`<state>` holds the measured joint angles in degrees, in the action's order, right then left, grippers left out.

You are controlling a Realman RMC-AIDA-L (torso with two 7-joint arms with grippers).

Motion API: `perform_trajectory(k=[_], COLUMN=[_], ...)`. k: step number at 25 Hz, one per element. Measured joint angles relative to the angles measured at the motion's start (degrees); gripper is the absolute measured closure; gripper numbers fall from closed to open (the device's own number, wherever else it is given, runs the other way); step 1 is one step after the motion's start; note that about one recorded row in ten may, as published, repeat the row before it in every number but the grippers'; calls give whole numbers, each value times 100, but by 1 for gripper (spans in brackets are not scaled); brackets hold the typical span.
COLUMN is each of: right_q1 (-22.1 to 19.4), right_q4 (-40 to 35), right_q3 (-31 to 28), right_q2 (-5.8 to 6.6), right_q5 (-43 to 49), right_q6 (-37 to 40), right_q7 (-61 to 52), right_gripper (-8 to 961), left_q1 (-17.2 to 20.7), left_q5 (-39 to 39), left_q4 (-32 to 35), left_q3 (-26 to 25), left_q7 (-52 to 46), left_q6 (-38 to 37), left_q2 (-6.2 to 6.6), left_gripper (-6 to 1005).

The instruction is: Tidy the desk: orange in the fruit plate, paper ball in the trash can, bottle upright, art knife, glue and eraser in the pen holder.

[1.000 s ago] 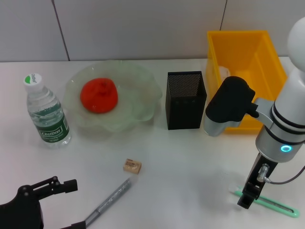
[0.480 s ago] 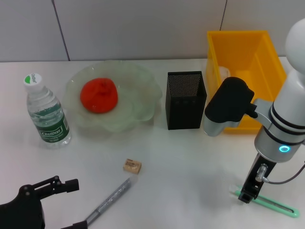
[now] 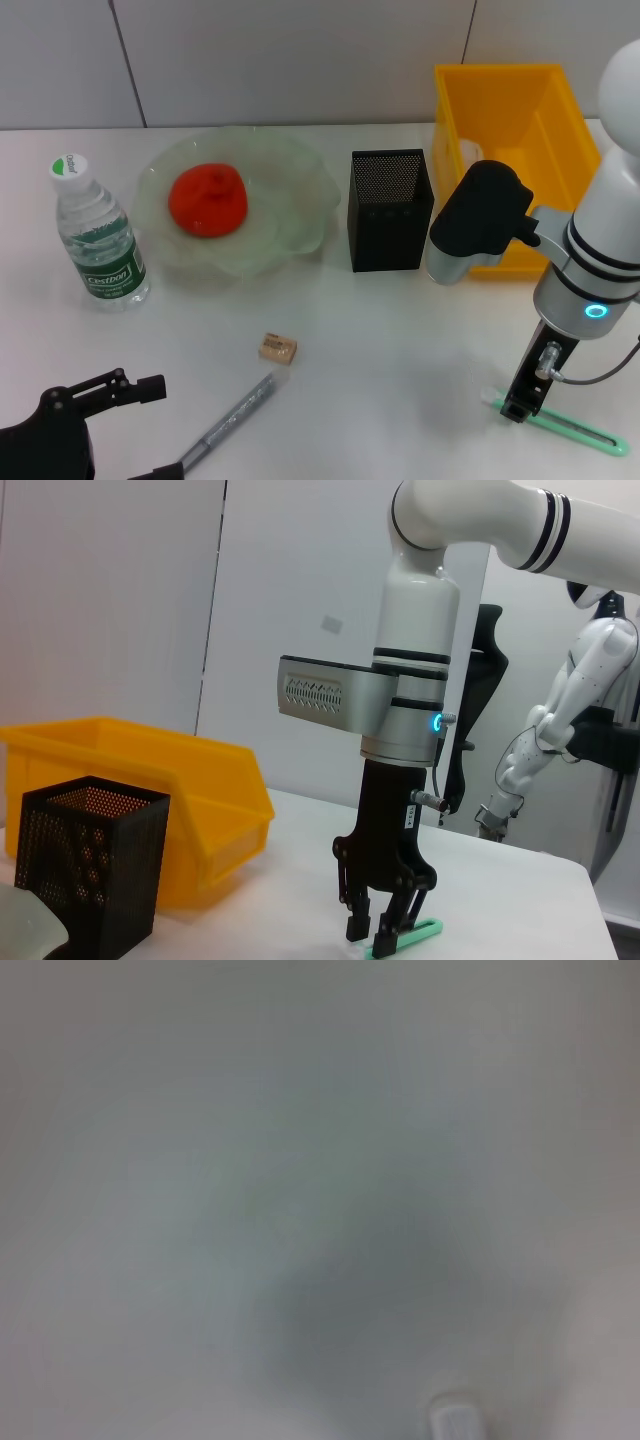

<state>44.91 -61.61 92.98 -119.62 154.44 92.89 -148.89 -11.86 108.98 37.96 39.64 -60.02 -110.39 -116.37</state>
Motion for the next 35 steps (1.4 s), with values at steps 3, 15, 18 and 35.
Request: perform_trajectory(k=[3,15,18,35], right_q1=[-22,-53,-143,-871], right_q4=[-1,-83,-358,-2122], right_q3=[0,60,19,-1295], right_q2=[0,1,10,31], right_q5=[3,-17,-19,-1080], right_q6=[-17,-27,46,16], right_q7=[0,0,-6,563], right_gripper=[644,787,788,789], left_q1=[-1,-1,-1,-106], left_q5=[0,0,0,0], left_q4=[0,0,0,0], left_q3=[0,-21,-13,-41], left_q7=[0,0,0,0], left_q6=[0,13,16,18], left_q2=[0,0,0,-62], left_gripper=[135,135,135,135])
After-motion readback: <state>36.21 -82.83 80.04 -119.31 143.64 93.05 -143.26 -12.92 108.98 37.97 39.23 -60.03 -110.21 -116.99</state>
